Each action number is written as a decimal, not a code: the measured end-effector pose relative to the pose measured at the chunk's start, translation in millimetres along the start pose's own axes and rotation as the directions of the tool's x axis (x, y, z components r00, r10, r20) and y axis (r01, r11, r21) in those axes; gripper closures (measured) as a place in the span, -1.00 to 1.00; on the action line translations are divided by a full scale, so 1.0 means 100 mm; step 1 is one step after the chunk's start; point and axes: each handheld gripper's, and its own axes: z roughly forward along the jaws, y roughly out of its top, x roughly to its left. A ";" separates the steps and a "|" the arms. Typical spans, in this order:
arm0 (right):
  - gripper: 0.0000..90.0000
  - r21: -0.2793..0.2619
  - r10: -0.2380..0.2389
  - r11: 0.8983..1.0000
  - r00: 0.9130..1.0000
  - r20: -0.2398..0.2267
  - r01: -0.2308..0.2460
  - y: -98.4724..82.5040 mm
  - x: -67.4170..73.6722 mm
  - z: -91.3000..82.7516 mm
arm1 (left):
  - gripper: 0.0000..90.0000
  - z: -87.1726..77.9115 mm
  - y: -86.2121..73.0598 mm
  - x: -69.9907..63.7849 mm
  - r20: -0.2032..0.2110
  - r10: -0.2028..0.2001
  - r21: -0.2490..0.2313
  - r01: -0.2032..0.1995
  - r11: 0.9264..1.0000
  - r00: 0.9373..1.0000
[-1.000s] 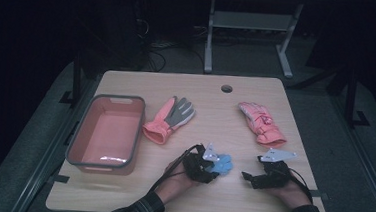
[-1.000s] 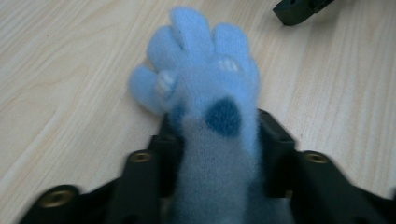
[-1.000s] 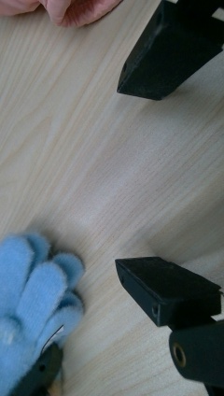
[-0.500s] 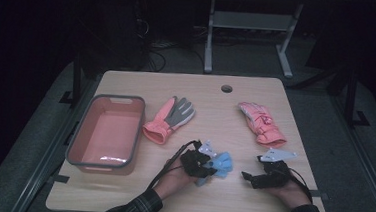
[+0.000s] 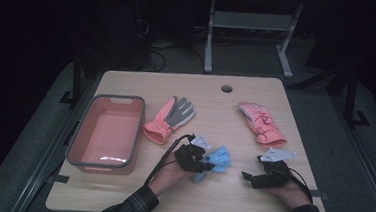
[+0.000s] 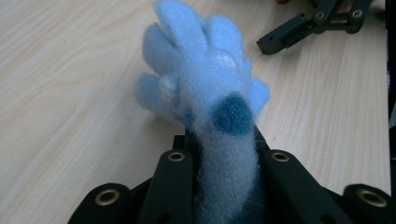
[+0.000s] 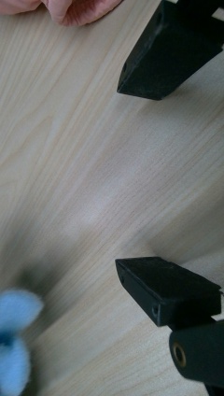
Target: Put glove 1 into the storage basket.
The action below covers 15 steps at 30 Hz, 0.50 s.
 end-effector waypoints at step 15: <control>-0.71 0.000 0.001 1.000 1.000 0.000 -0.001 0.00 0.00 0.00 | 0.76 -0.41 0.05 0.15 -0.019 -0.044 -0.056 0.043 0.998 0.999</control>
